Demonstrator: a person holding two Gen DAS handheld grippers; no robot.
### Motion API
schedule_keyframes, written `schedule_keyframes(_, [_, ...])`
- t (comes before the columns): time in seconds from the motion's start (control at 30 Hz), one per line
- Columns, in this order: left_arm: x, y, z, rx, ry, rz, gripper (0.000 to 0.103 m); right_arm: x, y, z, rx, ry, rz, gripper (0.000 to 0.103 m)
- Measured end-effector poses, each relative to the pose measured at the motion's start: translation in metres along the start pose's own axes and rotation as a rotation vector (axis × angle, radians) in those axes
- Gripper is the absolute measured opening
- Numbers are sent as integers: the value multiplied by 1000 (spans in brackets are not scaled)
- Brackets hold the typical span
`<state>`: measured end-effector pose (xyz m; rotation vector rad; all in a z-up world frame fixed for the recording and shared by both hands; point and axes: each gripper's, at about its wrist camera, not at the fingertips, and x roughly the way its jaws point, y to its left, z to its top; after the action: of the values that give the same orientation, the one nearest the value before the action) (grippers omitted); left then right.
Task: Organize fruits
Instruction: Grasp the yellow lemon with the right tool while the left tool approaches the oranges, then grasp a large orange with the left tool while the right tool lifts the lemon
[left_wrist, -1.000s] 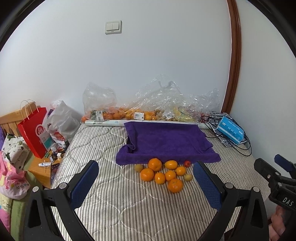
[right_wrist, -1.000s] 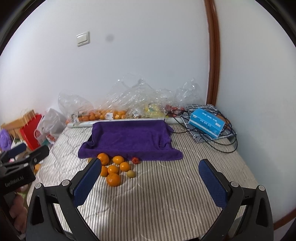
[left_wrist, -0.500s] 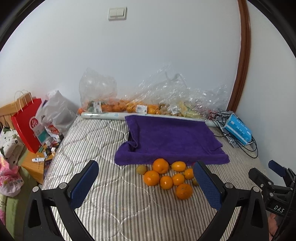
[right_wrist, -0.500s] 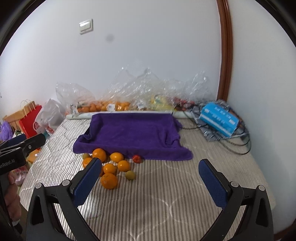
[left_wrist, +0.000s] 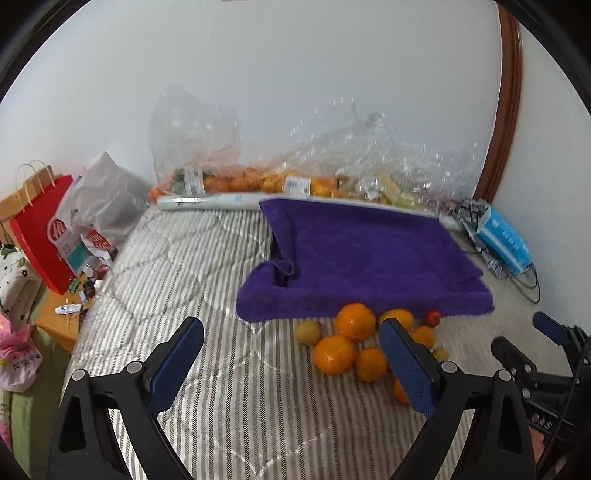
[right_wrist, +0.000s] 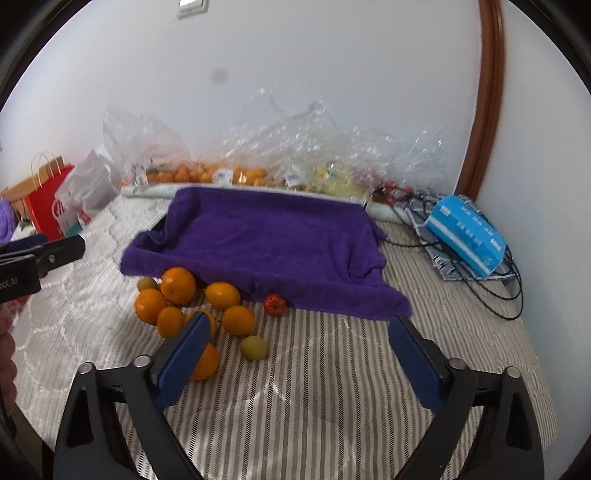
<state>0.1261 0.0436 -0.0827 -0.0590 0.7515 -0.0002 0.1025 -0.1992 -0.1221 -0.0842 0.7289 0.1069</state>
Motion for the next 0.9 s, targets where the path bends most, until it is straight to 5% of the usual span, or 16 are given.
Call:
schedule_keyframes(0.23, [33,17,-10,-24,55,2,90,48,0,-16,39,126,133,59])
schedule_keyframes(0.47, [46,27,-20,-34,81,-14,90,66,15,-26,-7,149,176,55])
schedule_keyframes(0.7, [49,26,-32,-22,90,-43,90,83,16,-34,-9,163,204,26])
schedule_keyframes(0.9, [57,17,-36,1,104,-70,89,73,1,-38,-19,115,164,26])
